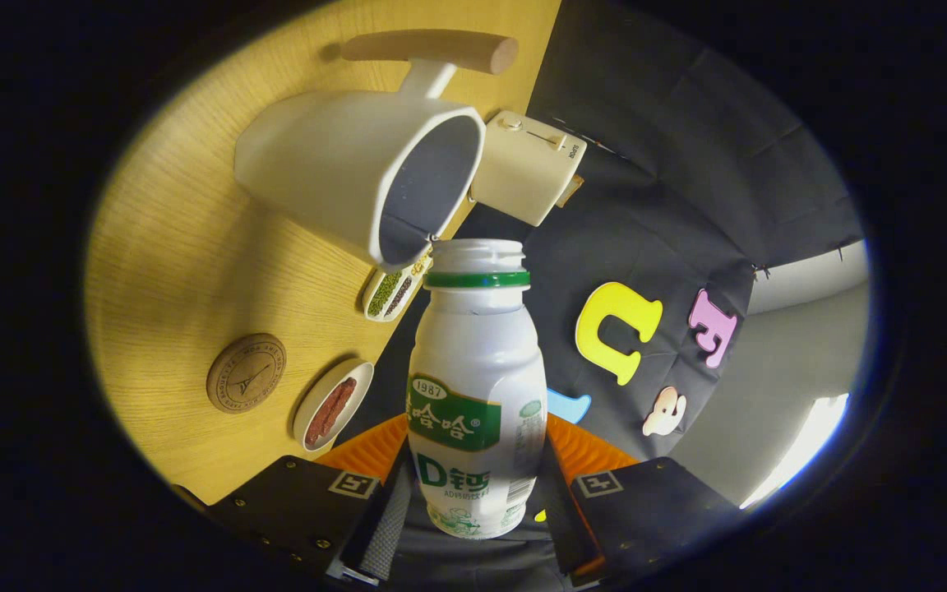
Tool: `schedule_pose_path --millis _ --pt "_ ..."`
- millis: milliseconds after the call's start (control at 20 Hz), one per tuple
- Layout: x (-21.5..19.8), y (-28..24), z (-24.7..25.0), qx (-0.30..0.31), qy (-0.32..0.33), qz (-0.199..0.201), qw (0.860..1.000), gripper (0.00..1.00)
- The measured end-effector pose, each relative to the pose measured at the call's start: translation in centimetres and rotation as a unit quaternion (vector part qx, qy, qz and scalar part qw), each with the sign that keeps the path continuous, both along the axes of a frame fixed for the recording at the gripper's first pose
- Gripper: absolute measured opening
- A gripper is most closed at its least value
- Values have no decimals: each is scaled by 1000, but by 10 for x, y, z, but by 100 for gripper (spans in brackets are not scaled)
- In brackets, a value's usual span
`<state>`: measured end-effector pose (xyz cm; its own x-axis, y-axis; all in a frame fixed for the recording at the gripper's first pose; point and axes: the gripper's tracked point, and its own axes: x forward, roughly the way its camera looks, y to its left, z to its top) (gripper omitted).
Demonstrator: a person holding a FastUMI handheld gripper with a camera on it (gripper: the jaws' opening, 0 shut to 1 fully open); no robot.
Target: Take the bottle from table, then pour the juice into the cup, finally place the bottle on the coaster
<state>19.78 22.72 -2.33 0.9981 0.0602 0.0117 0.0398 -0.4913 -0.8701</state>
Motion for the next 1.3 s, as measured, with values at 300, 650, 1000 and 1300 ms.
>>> schedule_pose_path --millis 300,650,1000,1300 --pt "1 -1 -1 -10 -4 -1 1000 72" --pt "2 3 -2 -8 -1 0 1000 72" --pt "2 3 -7 3 7 -3 1000 72" --pt "2 4 -6 38 17 -1 999 72"
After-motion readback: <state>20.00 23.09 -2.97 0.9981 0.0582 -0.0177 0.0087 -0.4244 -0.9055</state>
